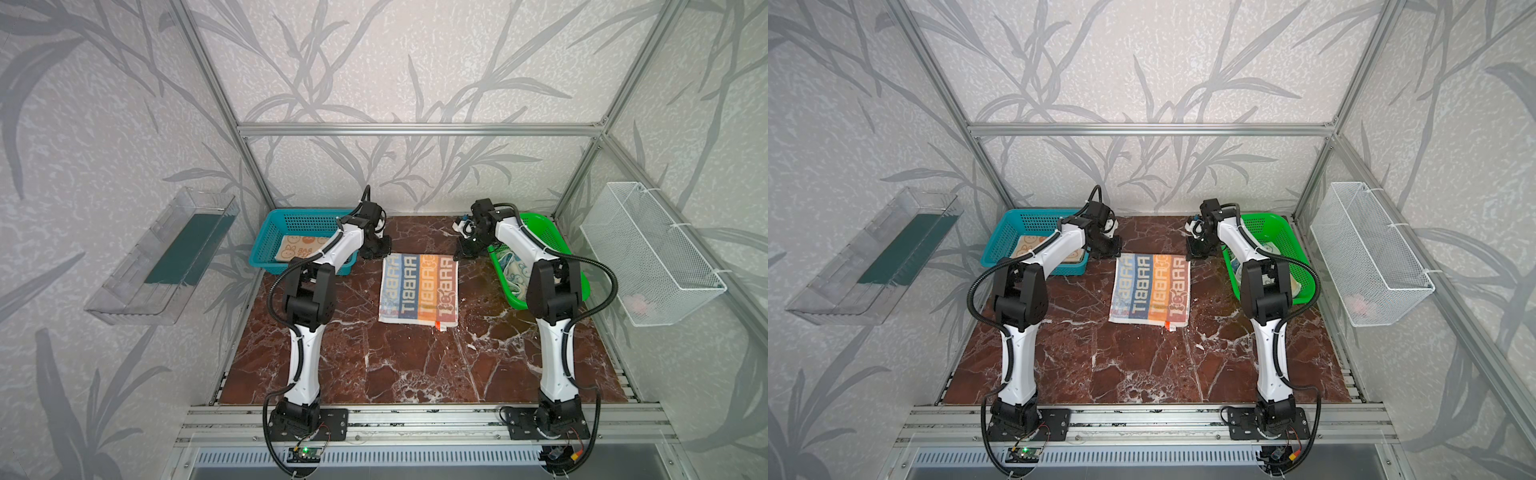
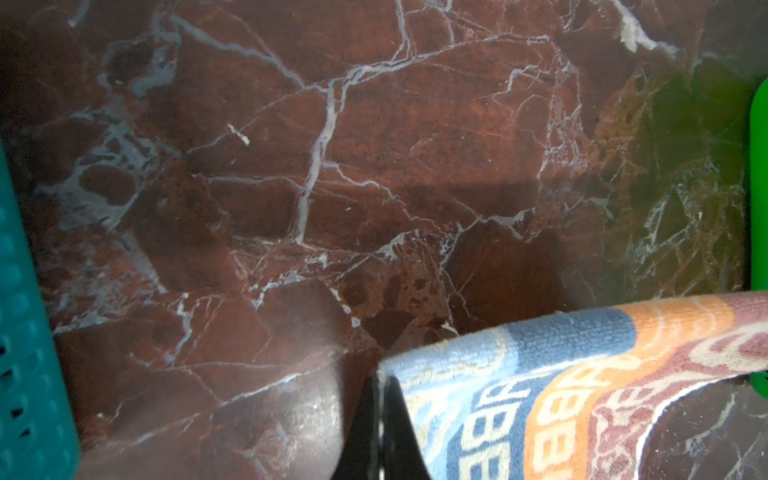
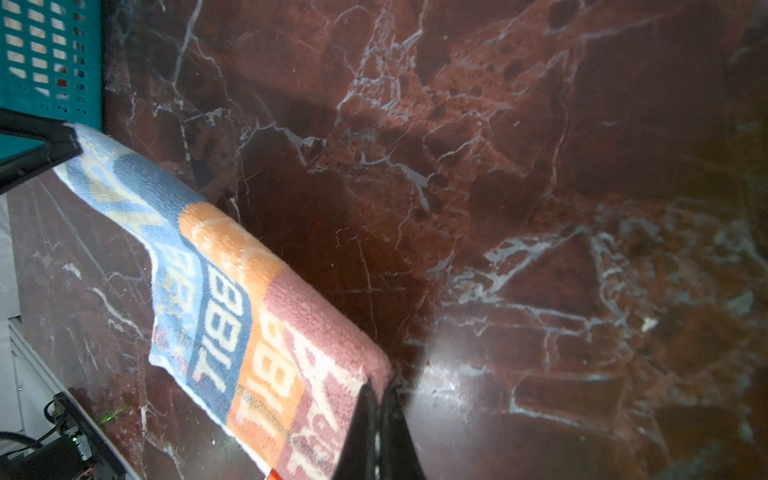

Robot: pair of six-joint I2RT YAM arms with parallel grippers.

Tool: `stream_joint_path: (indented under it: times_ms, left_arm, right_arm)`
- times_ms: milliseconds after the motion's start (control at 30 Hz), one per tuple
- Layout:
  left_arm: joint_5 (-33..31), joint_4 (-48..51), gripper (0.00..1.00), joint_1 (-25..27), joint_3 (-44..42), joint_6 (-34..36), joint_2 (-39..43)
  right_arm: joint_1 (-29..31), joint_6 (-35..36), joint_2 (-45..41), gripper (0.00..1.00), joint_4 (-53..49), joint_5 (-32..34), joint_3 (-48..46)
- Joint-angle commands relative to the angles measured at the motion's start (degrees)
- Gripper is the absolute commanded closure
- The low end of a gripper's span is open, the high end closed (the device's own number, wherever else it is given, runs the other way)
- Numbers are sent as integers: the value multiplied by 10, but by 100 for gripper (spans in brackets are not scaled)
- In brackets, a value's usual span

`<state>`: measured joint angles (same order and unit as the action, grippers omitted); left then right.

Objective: Fold and stack the towels
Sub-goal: 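Fold the grasped far edge over toward the robot with both grippers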

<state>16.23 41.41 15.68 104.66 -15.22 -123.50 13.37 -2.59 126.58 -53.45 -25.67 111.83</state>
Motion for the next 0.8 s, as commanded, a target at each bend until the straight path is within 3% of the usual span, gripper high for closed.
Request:
stream_joint_path:
  times_ms: [0, 467, 767]
  left_arm:
    - [1, -9, 100, -4, -38, -4, 51]
    - [14, -117, 100, 20, -316, -71, 230]
    - [5, -180, 100, 25, -444, -106, 267]
  right_arm:
    - [-3, -14, -52, 100, 6, -8, -45]
    - [23, -54, -226, 100, 95, -24, -337]
    - [60, -92, -256, 100, 158, -19, -466]
